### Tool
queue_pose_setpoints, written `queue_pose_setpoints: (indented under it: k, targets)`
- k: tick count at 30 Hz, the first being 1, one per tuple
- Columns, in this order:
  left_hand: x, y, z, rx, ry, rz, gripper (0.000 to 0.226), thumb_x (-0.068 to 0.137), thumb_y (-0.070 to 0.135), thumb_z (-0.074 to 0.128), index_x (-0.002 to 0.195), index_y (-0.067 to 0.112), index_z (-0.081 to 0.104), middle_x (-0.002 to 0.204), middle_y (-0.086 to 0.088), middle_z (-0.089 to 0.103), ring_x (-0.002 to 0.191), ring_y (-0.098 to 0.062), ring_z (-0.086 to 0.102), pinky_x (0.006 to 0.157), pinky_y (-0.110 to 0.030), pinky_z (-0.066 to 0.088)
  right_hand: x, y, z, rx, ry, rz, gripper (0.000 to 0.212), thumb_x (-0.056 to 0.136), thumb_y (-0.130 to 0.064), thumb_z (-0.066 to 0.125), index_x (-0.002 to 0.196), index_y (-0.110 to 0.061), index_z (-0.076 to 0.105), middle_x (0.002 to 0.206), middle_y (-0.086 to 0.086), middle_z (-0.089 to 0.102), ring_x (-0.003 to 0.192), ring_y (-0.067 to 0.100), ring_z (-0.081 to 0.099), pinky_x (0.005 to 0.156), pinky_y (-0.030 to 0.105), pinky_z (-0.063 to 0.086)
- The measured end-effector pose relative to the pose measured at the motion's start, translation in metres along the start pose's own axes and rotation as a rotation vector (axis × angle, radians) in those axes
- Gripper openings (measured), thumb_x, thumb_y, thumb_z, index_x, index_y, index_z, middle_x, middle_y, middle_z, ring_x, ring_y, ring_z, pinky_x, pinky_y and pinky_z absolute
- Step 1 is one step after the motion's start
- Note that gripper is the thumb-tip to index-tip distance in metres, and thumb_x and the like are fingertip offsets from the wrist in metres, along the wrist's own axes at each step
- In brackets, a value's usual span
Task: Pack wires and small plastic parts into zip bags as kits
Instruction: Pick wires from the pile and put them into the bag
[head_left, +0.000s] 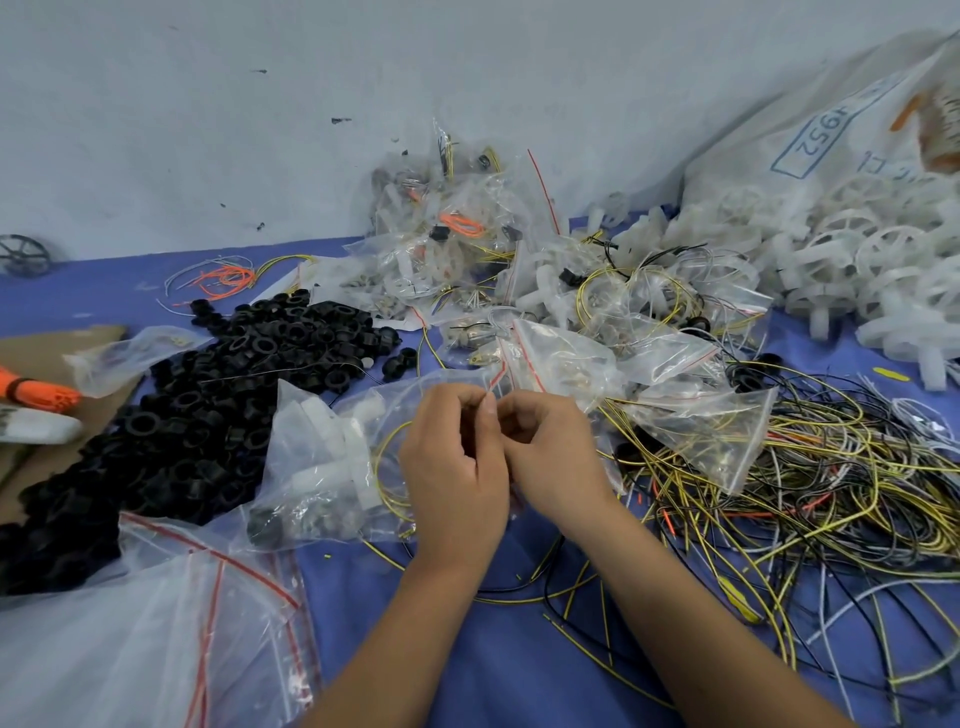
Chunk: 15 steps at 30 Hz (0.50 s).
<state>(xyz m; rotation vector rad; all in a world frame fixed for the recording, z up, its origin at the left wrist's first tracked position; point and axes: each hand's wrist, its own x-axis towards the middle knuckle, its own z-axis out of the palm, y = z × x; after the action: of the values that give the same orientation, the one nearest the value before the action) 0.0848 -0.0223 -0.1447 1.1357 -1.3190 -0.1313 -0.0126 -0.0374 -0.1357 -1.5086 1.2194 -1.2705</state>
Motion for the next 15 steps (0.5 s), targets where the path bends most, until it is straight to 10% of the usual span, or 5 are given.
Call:
queue_pose_setpoints:
  k: [9, 15]
  targets:
    - [0.0004, 0.0024, -0.0012, -0.024, 0.02, -0.015, 0.01, 0.097, 0.014, 0.059, 0.088, 0.016, 0.062, 0.08, 0.01, 0.06, 0.076, -0.002, 0.056, 0.069, -0.013, 0.04, 0.0017, -0.0022, -0.0005, -0.256, 0.108, -0.19, 0.01, 0.087, -0.013, 0.069, 0.086, -0.018, 0.078, 0.075, -0.005, 0.074, 0.072, 0.012, 0.069, 0.065, 0.03, 0.055]
    - [-0.0012, 0.0027, 0.0, 0.024, 0.012, 0.019, 0.009, 0.097, 0.013, 0.06, 0.088, 0.015, 0.062, 0.082, 0.009, 0.06, 0.075, -0.004, 0.053, 0.071, -0.01, 0.038, -0.0011, -0.0019, -0.0009, -0.348, -0.061, -0.129, 0.038, 0.091, -0.018, 0.06, 0.056, -0.032, 0.058, 0.048, -0.011, 0.058, 0.044, 0.0, 0.051, 0.047, 0.016, 0.039]
